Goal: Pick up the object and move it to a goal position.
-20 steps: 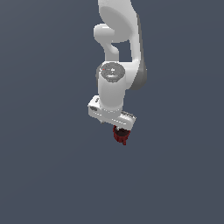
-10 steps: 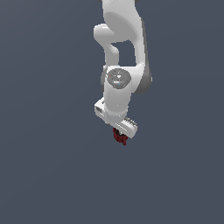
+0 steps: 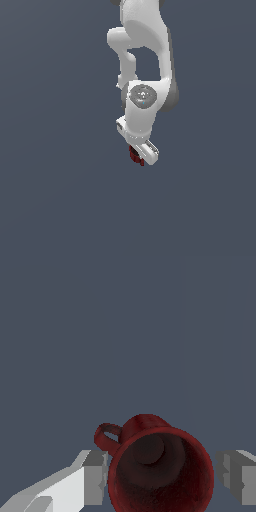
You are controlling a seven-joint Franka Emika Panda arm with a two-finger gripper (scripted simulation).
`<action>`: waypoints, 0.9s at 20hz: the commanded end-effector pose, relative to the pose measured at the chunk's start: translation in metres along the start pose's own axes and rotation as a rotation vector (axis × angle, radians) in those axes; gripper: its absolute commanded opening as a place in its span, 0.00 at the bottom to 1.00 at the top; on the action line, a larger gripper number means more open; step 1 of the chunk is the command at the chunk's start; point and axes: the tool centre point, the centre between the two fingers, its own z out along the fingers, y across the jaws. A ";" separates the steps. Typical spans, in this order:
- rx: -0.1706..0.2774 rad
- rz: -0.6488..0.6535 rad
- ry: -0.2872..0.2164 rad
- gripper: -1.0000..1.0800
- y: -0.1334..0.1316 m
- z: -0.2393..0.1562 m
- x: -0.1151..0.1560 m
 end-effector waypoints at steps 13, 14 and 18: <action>-0.004 0.312 -0.005 0.81 -0.024 0.014 -0.014; -0.004 0.325 -0.005 0.81 -0.025 0.015 -0.015; -0.005 0.365 -0.005 0.81 -0.028 0.017 -0.017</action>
